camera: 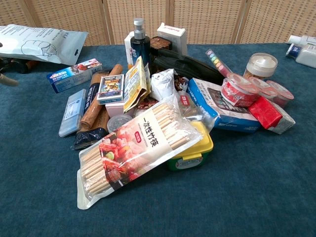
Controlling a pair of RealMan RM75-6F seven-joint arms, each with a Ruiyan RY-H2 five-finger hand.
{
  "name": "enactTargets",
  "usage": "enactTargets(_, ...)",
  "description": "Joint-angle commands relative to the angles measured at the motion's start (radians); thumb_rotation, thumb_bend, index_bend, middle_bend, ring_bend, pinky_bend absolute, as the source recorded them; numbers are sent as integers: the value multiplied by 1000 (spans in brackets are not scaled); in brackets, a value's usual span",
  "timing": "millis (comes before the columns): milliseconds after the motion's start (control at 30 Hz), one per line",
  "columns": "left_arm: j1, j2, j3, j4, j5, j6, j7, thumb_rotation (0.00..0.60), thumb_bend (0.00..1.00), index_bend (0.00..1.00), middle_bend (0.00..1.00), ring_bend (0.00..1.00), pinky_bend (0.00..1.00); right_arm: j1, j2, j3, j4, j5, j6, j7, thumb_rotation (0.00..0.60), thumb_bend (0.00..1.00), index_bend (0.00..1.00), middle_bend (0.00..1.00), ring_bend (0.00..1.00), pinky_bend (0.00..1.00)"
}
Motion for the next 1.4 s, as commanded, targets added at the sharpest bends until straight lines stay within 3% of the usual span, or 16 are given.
enactTargets(33,-47,-47,-16,56,-50,-43,30,600,0,0,0,0,5,0,0,1,2,4,-1,1,600,0,0,0,0,0)
enactTargets(633,-190,-175,-60,218,-192,-92,138,600,0,5,0,0,72,4,6,5,10,16,-12,31,600,0,0,0,0,0)
enactTargets(1100,-262,-261,-73,348,-218,-143,168,600,0,37,0,0,124,5,10,6,15,19,-14,47,600,0,0,0,0,0)
enactTargets(1233,-281,-284,-81,382,-217,-149,171,600,0,57,4,0,182,5,12,7,16,20,-14,55,600,0,0,0,0,0)
enactTargets(1300,-293,-298,-86,407,-210,-150,171,600,0,102,59,50,267,5,13,7,17,20,-14,59,600,0,0,0,0,0)
enactTargets(1400,-308,-322,-89,445,-188,-144,161,600,0,256,266,245,417,4,15,7,18,20,-13,65,600,0,0,0,0,0)
